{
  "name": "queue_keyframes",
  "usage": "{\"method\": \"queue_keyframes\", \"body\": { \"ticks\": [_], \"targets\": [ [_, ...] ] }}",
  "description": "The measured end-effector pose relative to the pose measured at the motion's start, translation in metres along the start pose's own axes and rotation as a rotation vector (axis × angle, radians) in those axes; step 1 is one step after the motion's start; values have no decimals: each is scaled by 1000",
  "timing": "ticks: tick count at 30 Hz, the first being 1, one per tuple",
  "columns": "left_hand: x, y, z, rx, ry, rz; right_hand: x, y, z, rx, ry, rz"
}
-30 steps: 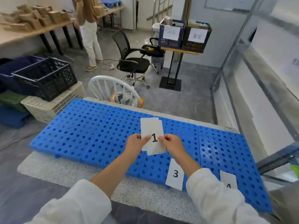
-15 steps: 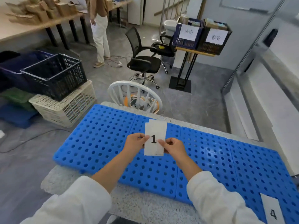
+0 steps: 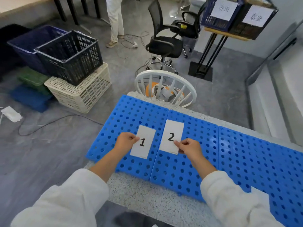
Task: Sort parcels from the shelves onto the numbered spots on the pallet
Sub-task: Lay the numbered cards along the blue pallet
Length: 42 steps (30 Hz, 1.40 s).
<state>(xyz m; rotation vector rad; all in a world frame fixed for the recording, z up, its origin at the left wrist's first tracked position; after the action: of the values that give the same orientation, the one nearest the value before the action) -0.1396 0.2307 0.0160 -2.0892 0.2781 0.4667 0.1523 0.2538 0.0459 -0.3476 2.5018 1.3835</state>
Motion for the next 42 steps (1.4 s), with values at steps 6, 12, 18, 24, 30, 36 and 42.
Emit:
{"method": "queue_keyframes", "body": {
  "ticks": [6, 12, 18, 24, 30, 36, 42],
  "targets": [
    [-23, 52, 4, -67, 50, 109, 31, -4, 0, 43, 14, -53],
    [-26, 66, -1, -75, 10, 231, 48, -4, 0, 60, 45, -92],
    [-35, 65, -4, -110, -61, 223, 55, -2, -8, 35, 44, -75],
    [-20, 24, -5, -18, -44, 173, 47, -13, -20, 57, 56, -4],
    [66, -30, -23, -26, 271, -194, 7, -32, -40, 97, -6, 100],
    [119, -49, -24, 4, 285, -199, -42, -73, -57, 155, -97, 124],
    [134, -47, -21, 39, 268, -130, -55, -127, -66, 244, -114, -1]
  ]
}}
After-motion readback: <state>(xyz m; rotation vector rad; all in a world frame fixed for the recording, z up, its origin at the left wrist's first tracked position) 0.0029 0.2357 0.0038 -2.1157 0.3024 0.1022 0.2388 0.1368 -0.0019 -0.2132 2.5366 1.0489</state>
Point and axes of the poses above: each hand's wrist, its own z-axis towards the middle knuckle, its own x-axis out of the palm, y = z × x, the point moved 7 cm from there along z, towards the middle knuckle
